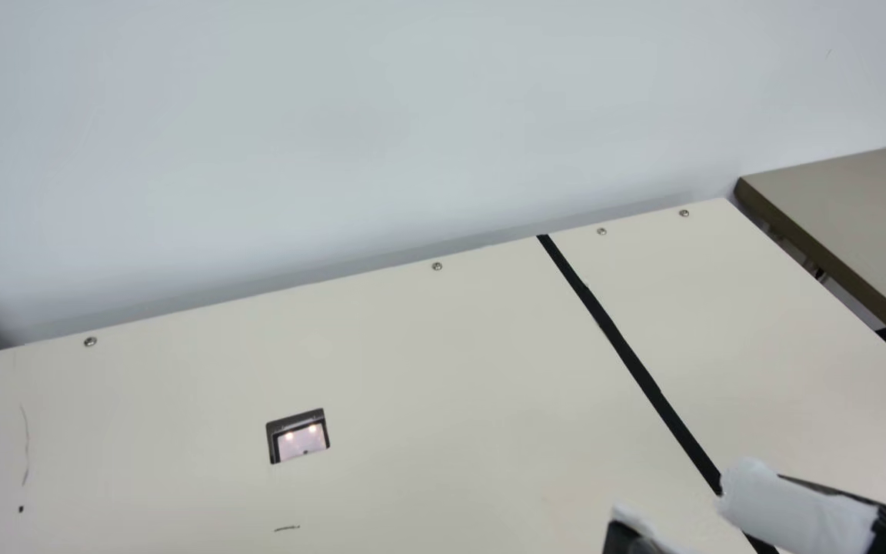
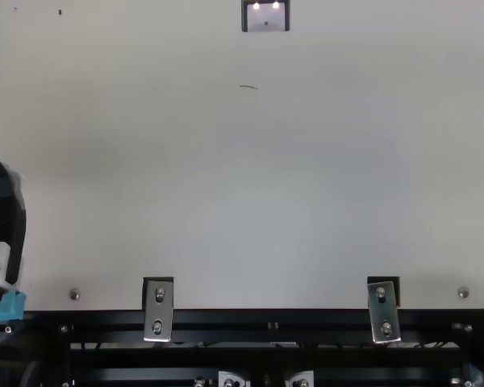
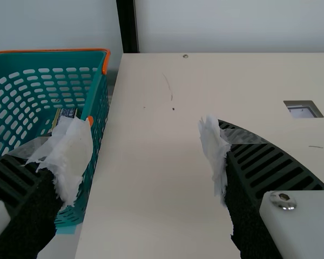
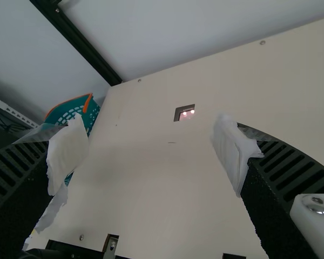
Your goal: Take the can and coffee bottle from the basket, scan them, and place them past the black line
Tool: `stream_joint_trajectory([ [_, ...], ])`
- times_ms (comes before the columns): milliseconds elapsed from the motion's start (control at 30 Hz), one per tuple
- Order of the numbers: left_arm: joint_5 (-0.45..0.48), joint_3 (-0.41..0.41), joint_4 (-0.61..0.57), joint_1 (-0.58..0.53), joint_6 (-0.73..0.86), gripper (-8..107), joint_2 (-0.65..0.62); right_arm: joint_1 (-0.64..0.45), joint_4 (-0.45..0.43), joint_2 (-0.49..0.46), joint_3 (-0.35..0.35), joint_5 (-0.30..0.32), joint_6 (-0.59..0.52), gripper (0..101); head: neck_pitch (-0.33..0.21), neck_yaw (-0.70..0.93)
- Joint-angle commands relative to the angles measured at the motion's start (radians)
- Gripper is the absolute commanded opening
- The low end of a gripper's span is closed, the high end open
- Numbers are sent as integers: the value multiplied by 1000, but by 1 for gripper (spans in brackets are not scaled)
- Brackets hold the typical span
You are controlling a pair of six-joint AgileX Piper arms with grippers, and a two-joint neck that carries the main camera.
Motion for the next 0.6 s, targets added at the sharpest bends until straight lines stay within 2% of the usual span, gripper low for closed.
stream_joint_trajectory([
  [0,0,0,0,0,0,90,0,0,0,0,0,0,0,101,-37,7],
  [233,0,0,0,0,0,90,0,0,0,0,0,-2,0,101,-28,32],
  [567,0,0,0,0,0,90,0,0,-1,0,0,-3,0,101,-5,302],
])
